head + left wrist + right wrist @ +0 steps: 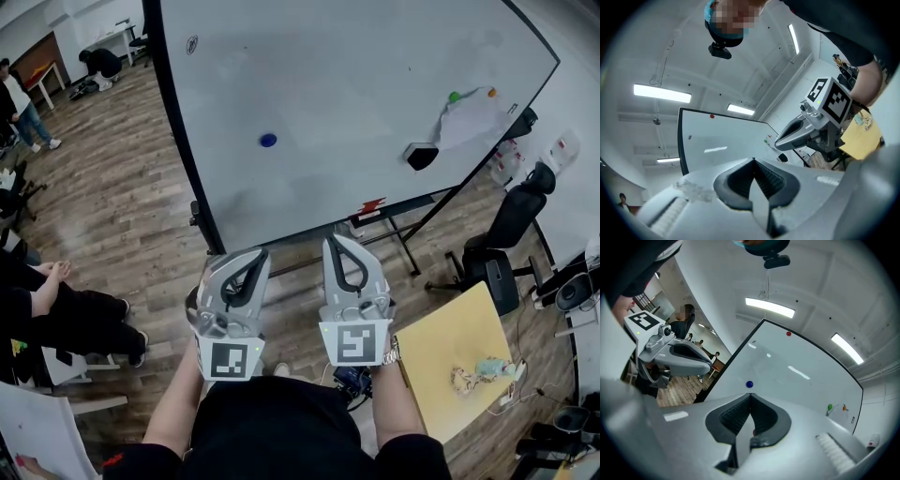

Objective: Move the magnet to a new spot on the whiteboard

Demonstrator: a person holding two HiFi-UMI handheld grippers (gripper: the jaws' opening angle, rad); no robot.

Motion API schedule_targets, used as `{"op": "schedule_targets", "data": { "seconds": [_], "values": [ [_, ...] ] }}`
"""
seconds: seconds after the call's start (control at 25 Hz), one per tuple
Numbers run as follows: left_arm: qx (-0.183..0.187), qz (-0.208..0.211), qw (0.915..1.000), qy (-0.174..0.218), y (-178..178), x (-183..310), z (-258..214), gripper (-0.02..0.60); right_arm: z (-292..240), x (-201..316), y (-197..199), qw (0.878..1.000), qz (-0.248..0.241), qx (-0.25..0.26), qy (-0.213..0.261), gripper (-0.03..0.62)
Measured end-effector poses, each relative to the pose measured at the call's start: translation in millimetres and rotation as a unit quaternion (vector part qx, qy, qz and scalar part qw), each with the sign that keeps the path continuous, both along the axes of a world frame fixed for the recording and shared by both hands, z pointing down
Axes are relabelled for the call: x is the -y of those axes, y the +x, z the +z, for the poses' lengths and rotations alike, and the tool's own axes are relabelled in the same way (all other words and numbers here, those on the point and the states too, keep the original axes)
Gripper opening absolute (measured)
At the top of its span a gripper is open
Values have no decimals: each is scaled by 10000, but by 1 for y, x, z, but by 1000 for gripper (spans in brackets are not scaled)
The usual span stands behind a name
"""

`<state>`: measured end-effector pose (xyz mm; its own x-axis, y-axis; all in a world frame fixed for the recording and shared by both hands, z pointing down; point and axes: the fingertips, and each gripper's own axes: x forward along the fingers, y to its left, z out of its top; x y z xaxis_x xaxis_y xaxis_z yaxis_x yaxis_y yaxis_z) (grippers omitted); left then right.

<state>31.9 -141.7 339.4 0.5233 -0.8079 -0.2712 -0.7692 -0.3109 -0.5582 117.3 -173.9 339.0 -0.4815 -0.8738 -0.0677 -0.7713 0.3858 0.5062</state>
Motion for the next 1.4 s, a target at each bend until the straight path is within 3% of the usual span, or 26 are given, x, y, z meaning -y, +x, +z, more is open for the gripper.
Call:
{"op": "schedule_targets", "data": {
  "seconds": [0.72, 1.4],
  "values": [
    [26, -351, 9991, -220, 11, -77, 28, 0, 29, -82, 9, 9991, -343, 81, -250, 3],
    [115, -528, 9985, -116, 7, -89, 24, 0, 30, -97, 15, 9991, -399, -13, -151, 2]
  ]
}}
